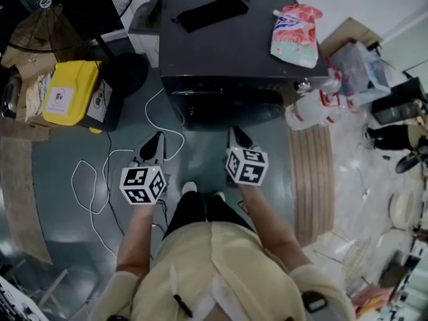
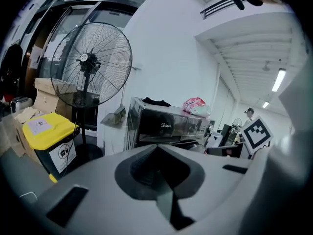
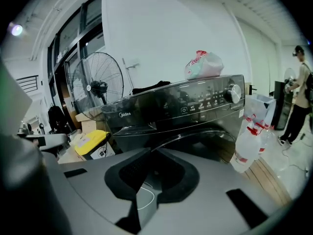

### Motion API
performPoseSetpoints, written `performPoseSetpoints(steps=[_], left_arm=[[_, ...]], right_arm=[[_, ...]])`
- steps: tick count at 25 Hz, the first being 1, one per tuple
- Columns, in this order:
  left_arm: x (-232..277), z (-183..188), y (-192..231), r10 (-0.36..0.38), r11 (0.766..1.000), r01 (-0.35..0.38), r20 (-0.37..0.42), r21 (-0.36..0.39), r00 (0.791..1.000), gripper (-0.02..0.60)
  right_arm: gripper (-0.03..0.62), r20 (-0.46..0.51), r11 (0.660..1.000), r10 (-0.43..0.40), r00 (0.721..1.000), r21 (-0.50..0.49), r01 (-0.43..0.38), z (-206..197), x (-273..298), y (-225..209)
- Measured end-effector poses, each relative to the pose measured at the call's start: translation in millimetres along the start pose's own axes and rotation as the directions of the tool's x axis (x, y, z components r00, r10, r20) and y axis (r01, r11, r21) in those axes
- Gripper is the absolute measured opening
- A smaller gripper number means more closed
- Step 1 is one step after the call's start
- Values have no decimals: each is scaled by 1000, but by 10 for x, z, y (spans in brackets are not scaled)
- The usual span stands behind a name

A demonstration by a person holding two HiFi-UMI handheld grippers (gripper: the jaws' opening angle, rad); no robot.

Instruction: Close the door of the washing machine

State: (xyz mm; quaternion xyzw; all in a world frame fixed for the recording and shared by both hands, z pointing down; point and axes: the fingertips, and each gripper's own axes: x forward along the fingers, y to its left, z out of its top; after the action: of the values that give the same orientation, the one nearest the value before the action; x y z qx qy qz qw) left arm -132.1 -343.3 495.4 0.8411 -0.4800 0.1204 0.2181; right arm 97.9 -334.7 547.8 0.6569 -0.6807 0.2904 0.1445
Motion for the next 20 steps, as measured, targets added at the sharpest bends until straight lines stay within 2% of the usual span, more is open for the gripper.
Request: performPoseSetpoints(steps=[10,15,20], left_arm=[[33,-71,-38,3,1000,-3,-21,12,1000,-12],[8,-87,14,31,1000,-31,-23,-3,999,-12],[-22,-122,65,58,998,-58,-35,-11,998,-12]], right_arm=[[6,1,999,41,999,-34,-40,29,-49,-3],[5,-9,996,61,998,-68,-61,14,-74,18],[5,-5,995,81,997,-61,-81,30,-55,18]])
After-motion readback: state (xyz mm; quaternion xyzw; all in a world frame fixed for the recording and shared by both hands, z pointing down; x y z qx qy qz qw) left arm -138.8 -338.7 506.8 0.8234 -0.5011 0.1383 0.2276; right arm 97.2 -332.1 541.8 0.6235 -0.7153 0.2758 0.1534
